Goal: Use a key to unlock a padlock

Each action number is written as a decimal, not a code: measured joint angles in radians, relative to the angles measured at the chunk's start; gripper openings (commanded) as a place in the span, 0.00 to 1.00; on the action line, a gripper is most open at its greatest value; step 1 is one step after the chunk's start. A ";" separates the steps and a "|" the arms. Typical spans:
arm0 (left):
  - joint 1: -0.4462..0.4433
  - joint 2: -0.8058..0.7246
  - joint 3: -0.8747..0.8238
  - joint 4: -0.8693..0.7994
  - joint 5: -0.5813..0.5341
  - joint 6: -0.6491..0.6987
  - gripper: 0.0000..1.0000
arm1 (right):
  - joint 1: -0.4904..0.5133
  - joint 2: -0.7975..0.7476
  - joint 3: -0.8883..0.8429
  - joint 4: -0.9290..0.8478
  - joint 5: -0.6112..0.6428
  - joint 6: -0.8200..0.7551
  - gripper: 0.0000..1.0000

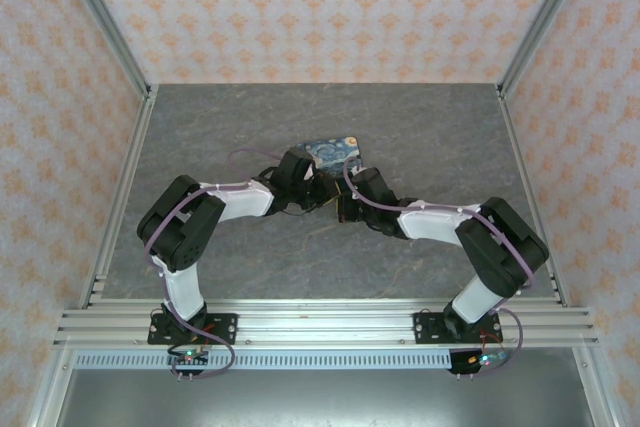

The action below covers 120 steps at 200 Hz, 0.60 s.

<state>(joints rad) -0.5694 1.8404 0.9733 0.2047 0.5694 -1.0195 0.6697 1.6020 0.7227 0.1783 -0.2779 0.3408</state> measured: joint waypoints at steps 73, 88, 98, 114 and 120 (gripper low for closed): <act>-0.009 0.000 -0.002 0.007 0.026 0.001 0.00 | -0.092 -0.121 -0.130 0.077 -0.091 0.113 0.37; -0.009 0.000 -0.002 -0.003 0.027 0.001 0.00 | -0.112 -0.154 -0.138 0.075 -0.088 0.112 0.37; -0.009 0.000 -0.002 -0.008 0.026 0.001 0.00 | -0.117 -0.166 -0.138 0.076 -0.086 0.107 0.37; -0.009 0.000 -0.002 -0.017 0.027 0.002 0.00 | -0.116 -0.171 -0.138 0.072 -0.087 0.086 0.37; -0.009 0.000 -0.002 -0.018 0.027 0.004 0.00 | -0.116 -0.171 -0.138 0.068 -0.089 0.075 0.37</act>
<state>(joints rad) -0.5781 1.8404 0.9714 0.1864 0.5961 -1.0153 0.5537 1.4307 0.5850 0.2459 -0.3668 0.4156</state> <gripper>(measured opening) 0.110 0.366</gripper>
